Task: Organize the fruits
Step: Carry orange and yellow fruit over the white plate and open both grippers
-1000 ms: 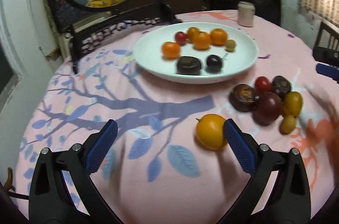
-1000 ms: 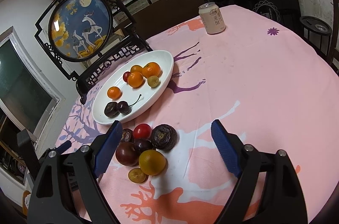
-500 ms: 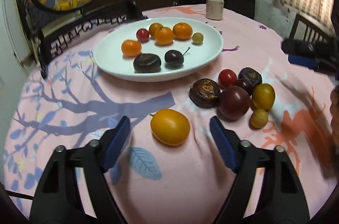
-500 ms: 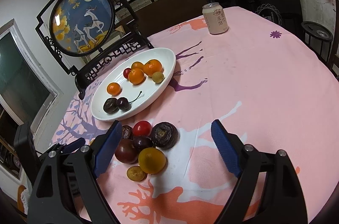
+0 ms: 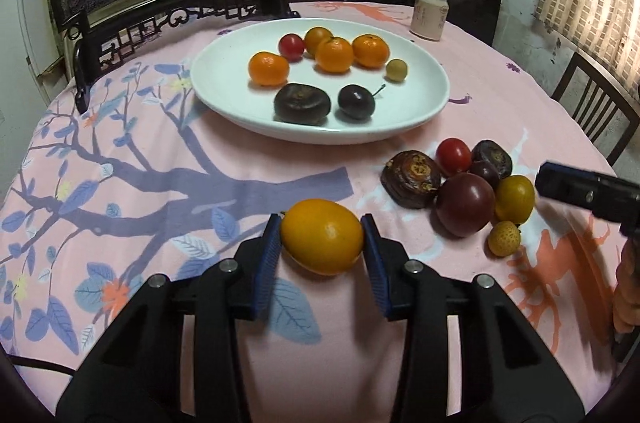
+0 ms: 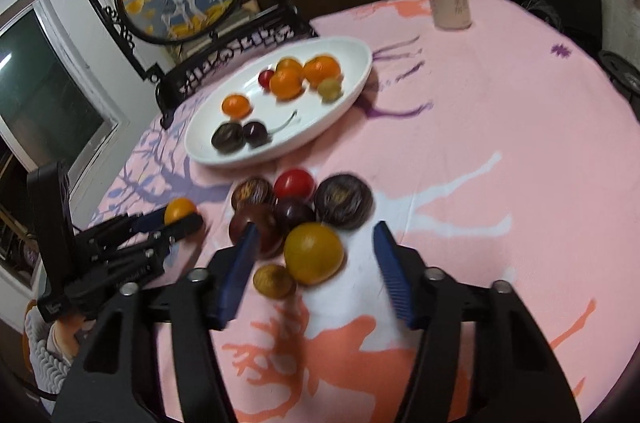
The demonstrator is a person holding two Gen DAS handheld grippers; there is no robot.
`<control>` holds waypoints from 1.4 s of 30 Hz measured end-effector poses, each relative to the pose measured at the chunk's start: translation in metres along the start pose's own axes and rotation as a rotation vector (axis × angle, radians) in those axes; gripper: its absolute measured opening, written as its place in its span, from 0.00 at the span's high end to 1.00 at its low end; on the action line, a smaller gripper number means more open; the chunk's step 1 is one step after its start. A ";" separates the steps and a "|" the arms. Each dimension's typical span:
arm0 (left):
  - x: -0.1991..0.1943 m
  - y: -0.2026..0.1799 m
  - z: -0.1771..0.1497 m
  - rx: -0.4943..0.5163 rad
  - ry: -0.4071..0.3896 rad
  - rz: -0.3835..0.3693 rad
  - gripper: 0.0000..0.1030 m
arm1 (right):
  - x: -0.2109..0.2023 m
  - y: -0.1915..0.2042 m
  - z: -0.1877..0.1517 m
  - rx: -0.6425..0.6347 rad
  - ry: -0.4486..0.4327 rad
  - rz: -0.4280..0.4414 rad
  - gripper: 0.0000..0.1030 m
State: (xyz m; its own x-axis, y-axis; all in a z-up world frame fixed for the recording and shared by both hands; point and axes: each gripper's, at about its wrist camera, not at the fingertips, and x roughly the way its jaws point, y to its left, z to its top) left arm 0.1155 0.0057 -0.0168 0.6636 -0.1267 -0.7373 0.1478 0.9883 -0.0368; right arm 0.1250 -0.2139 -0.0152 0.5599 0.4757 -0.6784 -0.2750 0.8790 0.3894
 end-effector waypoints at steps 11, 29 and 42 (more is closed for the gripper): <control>0.005 0.002 0.000 -0.008 0.026 -0.016 0.60 | 0.017 -0.001 -0.005 0.016 0.057 0.021 0.66; 0.015 0.028 0.089 -0.103 -0.069 0.029 0.60 | 0.027 0.018 0.081 0.019 -0.064 0.029 0.66; 0.021 0.029 0.087 -0.085 -0.109 0.021 0.26 | 0.041 -0.010 0.088 0.095 -0.097 0.044 0.39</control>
State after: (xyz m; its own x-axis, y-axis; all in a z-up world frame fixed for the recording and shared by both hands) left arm 0.1982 0.0242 0.0253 0.7426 -0.1094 -0.6607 0.0731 0.9939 -0.0825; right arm 0.2197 -0.2056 0.0084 0.6234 0.5042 -0.5976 -0.2285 0.8484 0.4775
